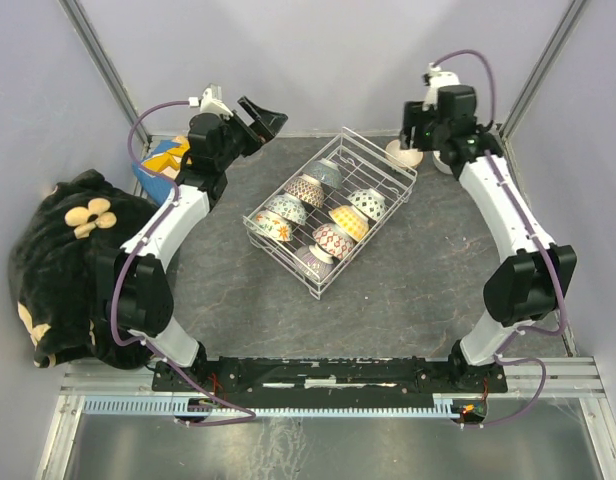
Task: Unload the bowls from the dish rack
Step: Pick up the bowl from the dish rack.
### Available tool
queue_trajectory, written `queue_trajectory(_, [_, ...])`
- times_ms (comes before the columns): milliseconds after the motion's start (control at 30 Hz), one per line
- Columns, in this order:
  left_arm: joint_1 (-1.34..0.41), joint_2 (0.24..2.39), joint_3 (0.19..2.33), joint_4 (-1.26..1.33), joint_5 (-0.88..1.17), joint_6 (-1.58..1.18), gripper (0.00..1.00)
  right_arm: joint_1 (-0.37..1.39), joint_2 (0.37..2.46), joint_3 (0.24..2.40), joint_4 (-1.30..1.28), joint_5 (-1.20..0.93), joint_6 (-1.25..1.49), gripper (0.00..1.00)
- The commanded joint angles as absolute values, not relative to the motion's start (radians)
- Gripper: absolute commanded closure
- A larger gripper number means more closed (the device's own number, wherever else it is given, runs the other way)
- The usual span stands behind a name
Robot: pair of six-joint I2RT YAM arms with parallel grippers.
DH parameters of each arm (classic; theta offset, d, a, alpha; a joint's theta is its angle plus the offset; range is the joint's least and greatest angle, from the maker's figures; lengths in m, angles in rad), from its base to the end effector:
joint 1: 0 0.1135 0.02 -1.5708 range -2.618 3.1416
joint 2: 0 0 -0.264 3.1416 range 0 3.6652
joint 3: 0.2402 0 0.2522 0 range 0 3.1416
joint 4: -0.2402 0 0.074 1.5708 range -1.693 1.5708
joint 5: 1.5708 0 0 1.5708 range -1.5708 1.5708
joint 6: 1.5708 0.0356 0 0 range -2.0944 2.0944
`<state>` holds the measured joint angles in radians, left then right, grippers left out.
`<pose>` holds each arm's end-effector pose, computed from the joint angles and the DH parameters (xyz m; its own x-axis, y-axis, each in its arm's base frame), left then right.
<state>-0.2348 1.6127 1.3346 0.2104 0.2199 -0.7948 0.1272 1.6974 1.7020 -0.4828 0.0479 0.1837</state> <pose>0.3790 -0.0987 0.3604 -0.3592 -0.6303 -0.6883 0.2603 0.6406 -0.7224 0.3923 0.0485 0.3861 -0.4642 0.1246 -0.8769 0.0003 0.9901 0.1405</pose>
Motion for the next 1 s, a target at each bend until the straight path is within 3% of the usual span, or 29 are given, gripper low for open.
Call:
queue_trajectory(0, [-0.257,1.616,1.386,0.223,0.251,-0.81,0.0,0.207,1.666,1.667,-0.456,0.024,0.045,0.29])
queue_trajectory(367, [-0.258,1.572,1.352,0.198,0.227,-0.793,0.0,0.416,1.737,1.634,-0.331,-0.049,-0.124,0.22])
queue_trajectory(967, [-0.247,1.614,1.391,0.173,0.258,-0.794,0.0,0.553,1.879,1.613,-0.245,-0.008,-0.323,0.22])
